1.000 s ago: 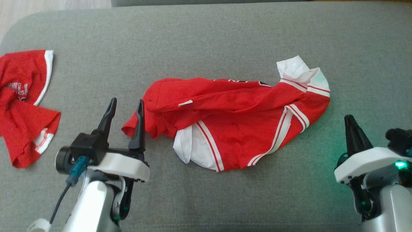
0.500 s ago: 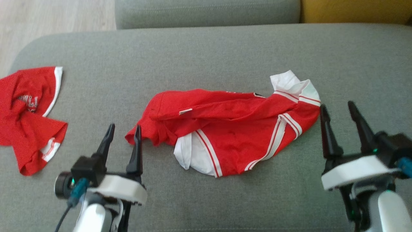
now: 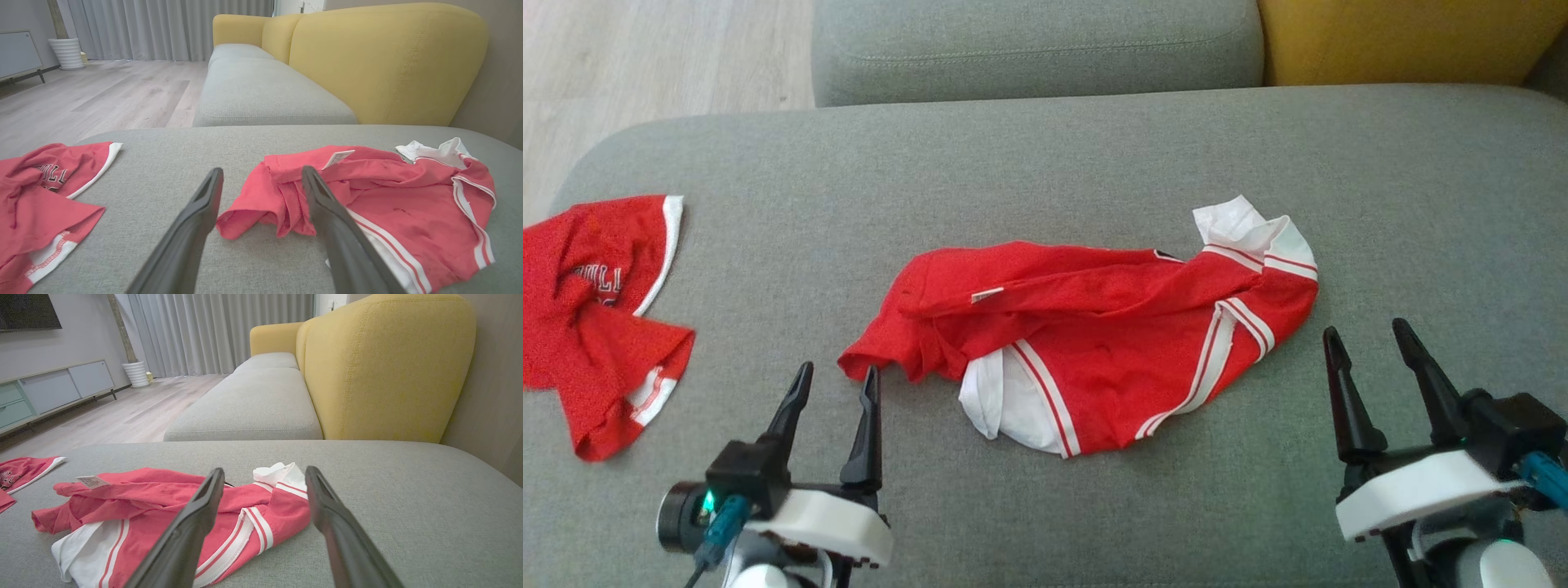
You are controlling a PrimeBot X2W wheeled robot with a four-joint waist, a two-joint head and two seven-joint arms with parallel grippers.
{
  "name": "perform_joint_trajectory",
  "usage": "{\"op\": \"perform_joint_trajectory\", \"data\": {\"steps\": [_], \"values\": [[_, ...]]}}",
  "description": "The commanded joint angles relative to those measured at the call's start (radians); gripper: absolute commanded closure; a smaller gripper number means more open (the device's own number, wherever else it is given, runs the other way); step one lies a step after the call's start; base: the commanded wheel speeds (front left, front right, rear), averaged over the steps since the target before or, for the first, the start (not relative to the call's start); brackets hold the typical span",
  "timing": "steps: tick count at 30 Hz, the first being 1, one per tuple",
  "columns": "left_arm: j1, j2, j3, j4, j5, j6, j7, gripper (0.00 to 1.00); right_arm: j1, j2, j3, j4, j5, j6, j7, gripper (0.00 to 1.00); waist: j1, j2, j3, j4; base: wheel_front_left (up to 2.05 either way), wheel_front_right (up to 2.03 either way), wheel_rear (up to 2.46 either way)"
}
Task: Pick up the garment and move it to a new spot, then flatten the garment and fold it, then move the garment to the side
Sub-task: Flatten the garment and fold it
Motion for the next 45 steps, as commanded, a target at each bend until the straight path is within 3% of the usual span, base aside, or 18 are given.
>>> {"op": "perform_joint_trajectory", "data": {"steps": [1,22,41,42,43,44,45], "values": [[-0.032,0.018,0.031,-0.041,0.011,0.011,0.002,0.00,-0.031,-0.005,0.020,-0.039,0.007,-0.001,-0.002,0.00,0.0000,-0.0001,0.001,0.000,0.00,0.00,0.00],[-0.068,0.028,0.018,-0.062,0.007,0.020,0.008,0.00,-0.099,-0.005,-0.005,0.023,0.016,-0.001,0.000,0.00,0.0000,-0.0001,0.042,0.012,0.00,0.00,0.00],[-0.229,-0.012,-0.020,0.004,0.007,-0.021,-0.026,0.00,-0.638,-0.055,-0.016,0.671,-0.077,-0.001,0.180,0.00,0.0000,-0.0001,0.218,0.067,0.00,0.00,0.00],[-0.233,-0.014,-0.020,0.007,0.007,-0.022,-0.027,0.00,-0.647,-0.054,-0.024,0.688,-0.078,-0.001,0.184,0.37,0.0000,-0.0001,0.218,0.068,0.00,0.00,0.00],[-0.236,-0.015,-0.019,0.010,0.007,-0.022,-0.028,0.00,-0.654,-0.054,-0.028,0.699,-0.080,-0.001,0.185,0.65,0.0000,-0.0001,0.219,0.068,0.00,0.00,0.00],[-0.239,-0.016,-0.018,0.012,0.007,-0.022,-0.029,0.00,-0.659,-0.053,-0.034,0.704,-0.080,-0.001,0.176,0.99,0.0000,-0.0001,0.219,0.068,0.00,0.00,0.00],[-0.240,-0.017,-0.017,0.014,0.007,-0.023,-0.029,0.00,-0.659,-0.052,-0.042,0.708,-0.082,-0.001,0.169,1.00,0.0000,-0.0001,0.219,0.068,0.00,0.00,0.00]]}}
